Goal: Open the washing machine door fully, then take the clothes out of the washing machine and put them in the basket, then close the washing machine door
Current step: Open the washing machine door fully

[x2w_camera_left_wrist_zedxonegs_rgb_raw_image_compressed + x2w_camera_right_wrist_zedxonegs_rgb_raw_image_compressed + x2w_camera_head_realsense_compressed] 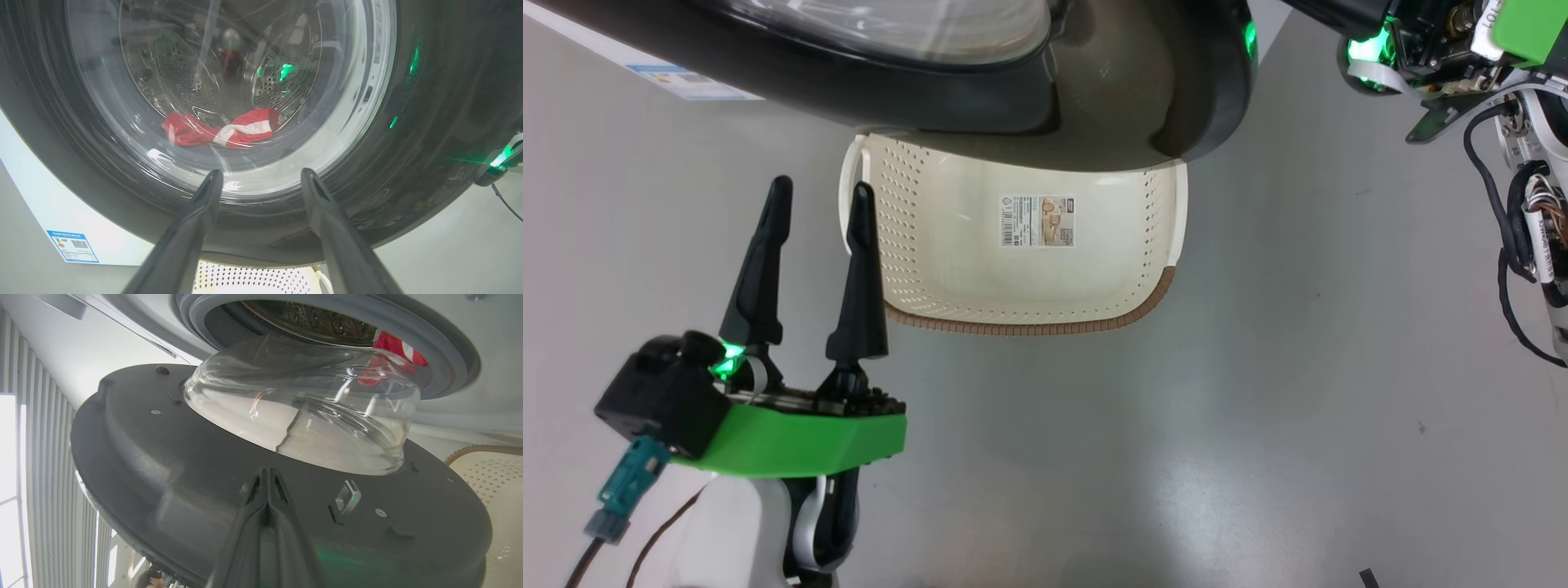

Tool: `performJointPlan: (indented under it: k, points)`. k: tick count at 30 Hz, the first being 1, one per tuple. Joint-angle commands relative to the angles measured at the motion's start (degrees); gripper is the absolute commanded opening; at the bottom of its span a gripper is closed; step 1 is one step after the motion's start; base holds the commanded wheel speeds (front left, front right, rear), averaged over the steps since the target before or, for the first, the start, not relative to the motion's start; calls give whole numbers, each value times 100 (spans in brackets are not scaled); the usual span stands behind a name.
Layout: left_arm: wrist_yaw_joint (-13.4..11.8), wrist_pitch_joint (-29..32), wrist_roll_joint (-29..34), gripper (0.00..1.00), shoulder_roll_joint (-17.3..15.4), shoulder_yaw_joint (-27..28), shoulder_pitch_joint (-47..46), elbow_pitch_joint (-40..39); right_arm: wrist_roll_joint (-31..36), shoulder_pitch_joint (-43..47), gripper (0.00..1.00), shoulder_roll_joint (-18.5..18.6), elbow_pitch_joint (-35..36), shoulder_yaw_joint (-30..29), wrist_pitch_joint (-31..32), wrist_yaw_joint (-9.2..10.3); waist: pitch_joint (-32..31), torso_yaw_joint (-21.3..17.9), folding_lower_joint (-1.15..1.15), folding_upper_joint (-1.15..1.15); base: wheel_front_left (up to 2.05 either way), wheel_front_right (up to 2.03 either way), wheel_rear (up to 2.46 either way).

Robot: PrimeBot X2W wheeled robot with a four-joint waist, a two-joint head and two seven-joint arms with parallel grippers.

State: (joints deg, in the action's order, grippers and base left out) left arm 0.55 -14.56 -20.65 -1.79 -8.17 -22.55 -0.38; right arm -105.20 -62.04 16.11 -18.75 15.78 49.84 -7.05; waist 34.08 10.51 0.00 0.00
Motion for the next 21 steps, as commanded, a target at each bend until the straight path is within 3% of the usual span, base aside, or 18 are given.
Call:
performJointPlan:
  k: [1, 2, 3, 4, 5, 13, 16, 21]
  points:
    - [38, -44, 80, 100, -109, 193, 70, -139, 210, 164, 0, -102, 211, -25, -143, -44, 9, -10, 0, 0, 0, 0, 0]
    - [37, -44, 81, 100, -109, 202, 74, -148, 337, 170, 1, -103, 230, -65, -286, -44, 19, -19, 0, 0, 0, 0, 0]
    - [40, -44, 79, 100, -109, 208, 75, -157, 501, 171, 42, -106, 267, -104, -458, -44, 30, -28, 0, 0, 0, 0, 0]
    - [46, -44, 77, 100, -109, 215, 75, -166, 674, 185, 94, -111, 309, -130, -622, -44, 42, -38, 0, 0, 0, 0, 0]
    - [52, -44, 77, 100, -109, 222, 72, -168, 843, 213, 100, -113, 352, -137, -760, -44, 54, -48, 0, 0, 0, 0, 0]
    - [66, -44, 96, 100, -109, 242, -18, -155, 2344, 588, 100, 78, 1024, -70, -2300, -44, 121, -146, 0, 0, 0, 0, 0]
    - [72, -44, 104, 100, -109, 230, -40, -150, 2842, 709, 100, 284, 1297, 148, -2819, -44, 137, -160, 0, 0, 0, 0, 0]
    - [80, -44, 129, 100, -109, 223, -81, -116, 3788, 1145, 100, 899, 1580, 829, -4407, -44, 103, -186, 0, 0, 0, 0, 0]
